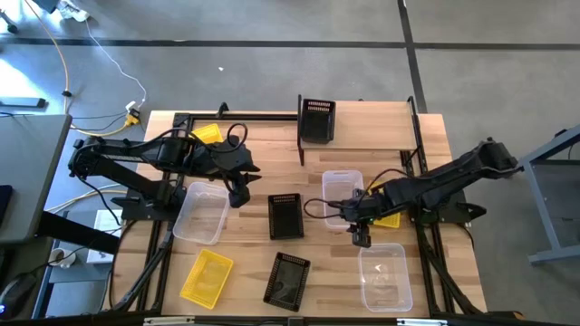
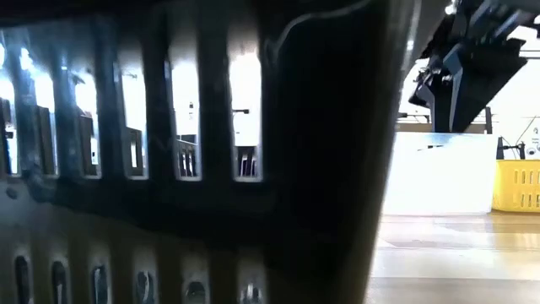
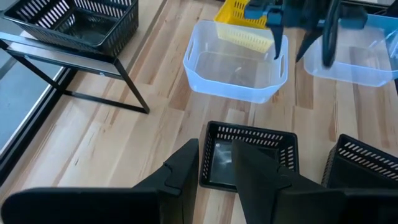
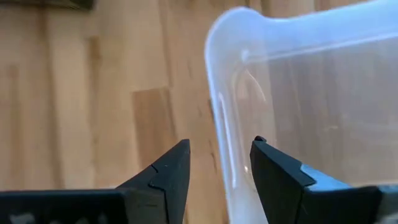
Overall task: Stack baskets on shelf by color
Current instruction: Put the top right transparent bin on the shelf
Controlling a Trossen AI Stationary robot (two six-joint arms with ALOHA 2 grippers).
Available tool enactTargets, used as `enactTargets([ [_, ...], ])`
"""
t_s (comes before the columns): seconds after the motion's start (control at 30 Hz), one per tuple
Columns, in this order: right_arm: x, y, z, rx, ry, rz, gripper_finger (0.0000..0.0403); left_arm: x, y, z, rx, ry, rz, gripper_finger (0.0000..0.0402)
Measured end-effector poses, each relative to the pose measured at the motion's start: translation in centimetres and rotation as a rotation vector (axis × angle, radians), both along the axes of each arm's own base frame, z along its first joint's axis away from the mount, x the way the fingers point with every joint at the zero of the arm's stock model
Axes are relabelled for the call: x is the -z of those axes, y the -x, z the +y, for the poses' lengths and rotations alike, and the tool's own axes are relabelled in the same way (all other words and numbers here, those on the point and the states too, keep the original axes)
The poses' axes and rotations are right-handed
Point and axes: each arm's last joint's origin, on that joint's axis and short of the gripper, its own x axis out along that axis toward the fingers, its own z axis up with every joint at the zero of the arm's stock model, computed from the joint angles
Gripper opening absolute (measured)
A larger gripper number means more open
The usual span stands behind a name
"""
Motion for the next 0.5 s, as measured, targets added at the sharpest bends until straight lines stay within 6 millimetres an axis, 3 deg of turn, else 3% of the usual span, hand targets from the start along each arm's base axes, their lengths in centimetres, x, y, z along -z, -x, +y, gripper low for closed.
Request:
enactTargets([
  [0.5, 4.4, -1.4, 0.4, 0.028, 0.043, 0.183, 0.0153, 0.0, 0.0, 0.0, 0.000, 0.000, -0.002, 0.0086],
])
